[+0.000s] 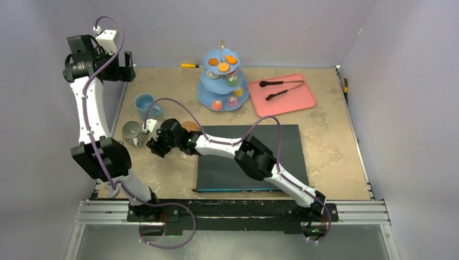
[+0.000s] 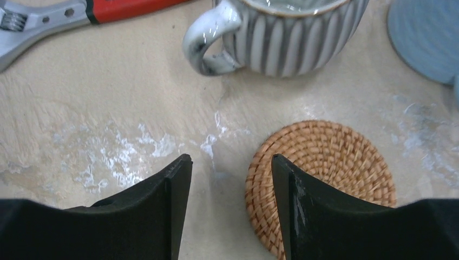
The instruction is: Serve the afternoon tea
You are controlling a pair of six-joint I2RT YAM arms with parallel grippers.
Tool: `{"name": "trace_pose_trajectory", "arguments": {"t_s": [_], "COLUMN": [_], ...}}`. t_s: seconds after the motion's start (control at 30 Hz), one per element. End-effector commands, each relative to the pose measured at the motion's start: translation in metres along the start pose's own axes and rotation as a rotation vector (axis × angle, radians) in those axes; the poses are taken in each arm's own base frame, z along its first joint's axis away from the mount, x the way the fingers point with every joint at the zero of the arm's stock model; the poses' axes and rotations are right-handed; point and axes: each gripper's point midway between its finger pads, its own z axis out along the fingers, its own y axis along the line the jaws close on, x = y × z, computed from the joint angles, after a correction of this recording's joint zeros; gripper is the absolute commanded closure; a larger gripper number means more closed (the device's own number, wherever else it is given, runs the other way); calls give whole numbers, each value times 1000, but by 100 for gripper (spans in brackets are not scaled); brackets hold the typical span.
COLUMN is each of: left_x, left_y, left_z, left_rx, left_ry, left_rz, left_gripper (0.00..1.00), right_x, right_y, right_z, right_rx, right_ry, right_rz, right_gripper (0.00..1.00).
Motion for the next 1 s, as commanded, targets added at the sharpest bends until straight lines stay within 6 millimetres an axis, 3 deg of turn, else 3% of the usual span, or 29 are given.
{"name": "trace_pose_trajectory", "arguments": {"t_s": [0.0,0.2,0.3,0.4,0.63,0.97], "left_x": [-13,-14,-14,-13,-12,-10], "left_y": [3,2,2,1,0,0], "left_z": [-8,-9,-11,-11,-8,-4], "left_rx": [-10,-5,-10,-8,3,9], "left_ry": [-47,-54,-57,-57,-55,-52], "left_rz": [13,7,12,9,0,-7], "left_gripper": [1,1,1,1,1,1], "right_x": [-23,-67,-69,-57,-16,1], "right_y": [10,4,-13,-27,-27,-25], "right_z": [-19,-56,-70,-70,-45,-33], "right_rx": [-31,-16,11,19,-9,-14], "right_ry": [-36,-123,-137,-113,-16,9], "right_rz": [10,16,36,60,85,91], "right_gripper": [41,40,40,41,43,44]}}
